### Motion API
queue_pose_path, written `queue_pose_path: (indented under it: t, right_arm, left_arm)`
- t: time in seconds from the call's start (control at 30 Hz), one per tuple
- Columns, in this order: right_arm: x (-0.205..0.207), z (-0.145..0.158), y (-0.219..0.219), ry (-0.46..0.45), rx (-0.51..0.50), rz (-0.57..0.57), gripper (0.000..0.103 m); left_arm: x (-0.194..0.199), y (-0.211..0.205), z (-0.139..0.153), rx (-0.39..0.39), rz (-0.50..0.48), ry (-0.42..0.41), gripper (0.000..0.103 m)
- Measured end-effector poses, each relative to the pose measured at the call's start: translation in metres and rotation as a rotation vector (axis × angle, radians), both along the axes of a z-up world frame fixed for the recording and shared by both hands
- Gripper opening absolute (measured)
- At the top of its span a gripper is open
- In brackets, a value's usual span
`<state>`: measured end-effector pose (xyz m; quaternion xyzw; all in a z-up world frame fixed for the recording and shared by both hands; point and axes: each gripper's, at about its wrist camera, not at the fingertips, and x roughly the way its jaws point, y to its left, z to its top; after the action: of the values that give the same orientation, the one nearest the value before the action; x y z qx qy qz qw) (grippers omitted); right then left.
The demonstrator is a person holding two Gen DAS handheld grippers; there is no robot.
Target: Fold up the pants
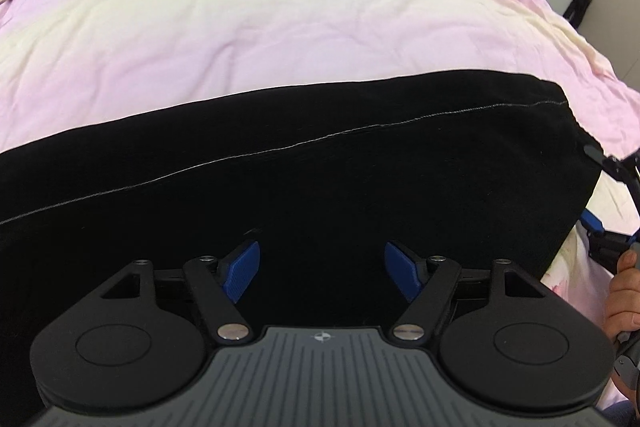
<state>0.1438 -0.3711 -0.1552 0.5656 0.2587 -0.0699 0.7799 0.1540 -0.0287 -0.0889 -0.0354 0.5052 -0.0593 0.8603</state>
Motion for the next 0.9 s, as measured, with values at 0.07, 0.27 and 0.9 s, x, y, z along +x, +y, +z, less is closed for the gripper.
queue_pose_path:
  t: [0.07, 0.27, 0.9]
  right_arm:
    - [0.008, -0.003, 0.001, -0.009, -0.007, 0.002, 0.063]
    - [0.021, -0.004, 0.006, 0.019, -0.077, 0.061, 0.025]
    - [-0.026, 0.078, 0.235, -0.623, -1.218, 0.816, 0.018]
  left_arm:
    - [0.007, -0.011, -0.006, 0.016, -0.025, 0.012, 0.084]
    - [0.021, -0.017, -0.03, 0.09, -0.075, 0.055, 0.103]
    - [-0.044, 0.098, 0.013, -0.038, 0.096, 0.036, 0.09]
